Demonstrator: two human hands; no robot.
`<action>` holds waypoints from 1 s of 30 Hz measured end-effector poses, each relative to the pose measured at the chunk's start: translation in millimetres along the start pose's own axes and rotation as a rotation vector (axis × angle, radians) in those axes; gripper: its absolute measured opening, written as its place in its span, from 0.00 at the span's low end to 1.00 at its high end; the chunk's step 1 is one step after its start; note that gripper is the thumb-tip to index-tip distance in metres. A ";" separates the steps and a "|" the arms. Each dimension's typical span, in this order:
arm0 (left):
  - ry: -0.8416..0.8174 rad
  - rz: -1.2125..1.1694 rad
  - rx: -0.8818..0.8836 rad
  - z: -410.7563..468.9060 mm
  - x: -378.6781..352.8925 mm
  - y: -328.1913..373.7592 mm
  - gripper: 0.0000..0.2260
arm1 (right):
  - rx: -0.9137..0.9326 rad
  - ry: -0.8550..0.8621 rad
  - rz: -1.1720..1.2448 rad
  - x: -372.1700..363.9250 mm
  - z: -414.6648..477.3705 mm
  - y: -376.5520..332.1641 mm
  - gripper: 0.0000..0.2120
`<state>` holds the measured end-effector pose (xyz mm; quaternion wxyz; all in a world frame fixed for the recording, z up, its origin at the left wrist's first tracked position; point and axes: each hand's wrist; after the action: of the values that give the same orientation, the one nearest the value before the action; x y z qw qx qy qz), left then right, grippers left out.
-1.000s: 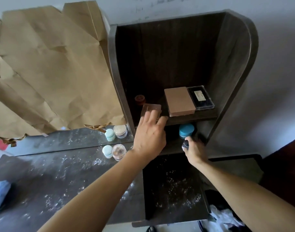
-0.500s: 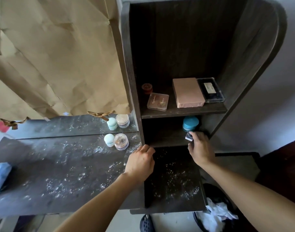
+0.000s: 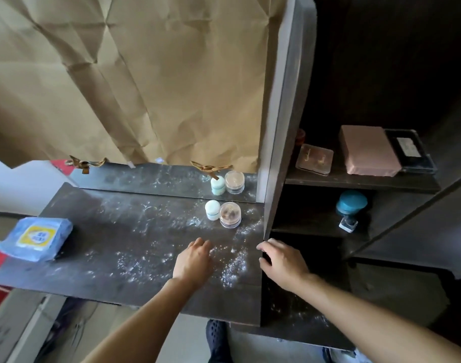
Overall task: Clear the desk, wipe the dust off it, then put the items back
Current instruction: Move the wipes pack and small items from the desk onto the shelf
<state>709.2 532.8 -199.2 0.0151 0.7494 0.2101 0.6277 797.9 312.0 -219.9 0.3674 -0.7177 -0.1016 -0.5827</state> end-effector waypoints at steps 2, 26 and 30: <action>-0.020 -0.019 0.038 12.4 2.8 -23.4 0.14 | 0.002 -0.016 0.001 -7.9 28.4 -16.2 0.16; -0.191 -0.036 -0.263 185.6 -10.1 -76.9 0.31 | -0.429 0.043 0.079 -57.5 128.3 -52.0 0.36; -0.196 0.014 -0.304 191.0 -21.4 -64.5 0.29 | -0.431 0.064 0.112 -57.8 94.6 -49.6 0.36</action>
<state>868.3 630.4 -278.0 0.1440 0.7975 0.1050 0.5764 824.2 424.6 -257.0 0.2403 -0.7653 0.0768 -0.5921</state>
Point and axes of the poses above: each hand's wrist, its own z-axis towards the middle knuckle, its own x-axis out of the back of the hand, y = z × x, and after that the axes turned 2 degrees about -z, right-handed
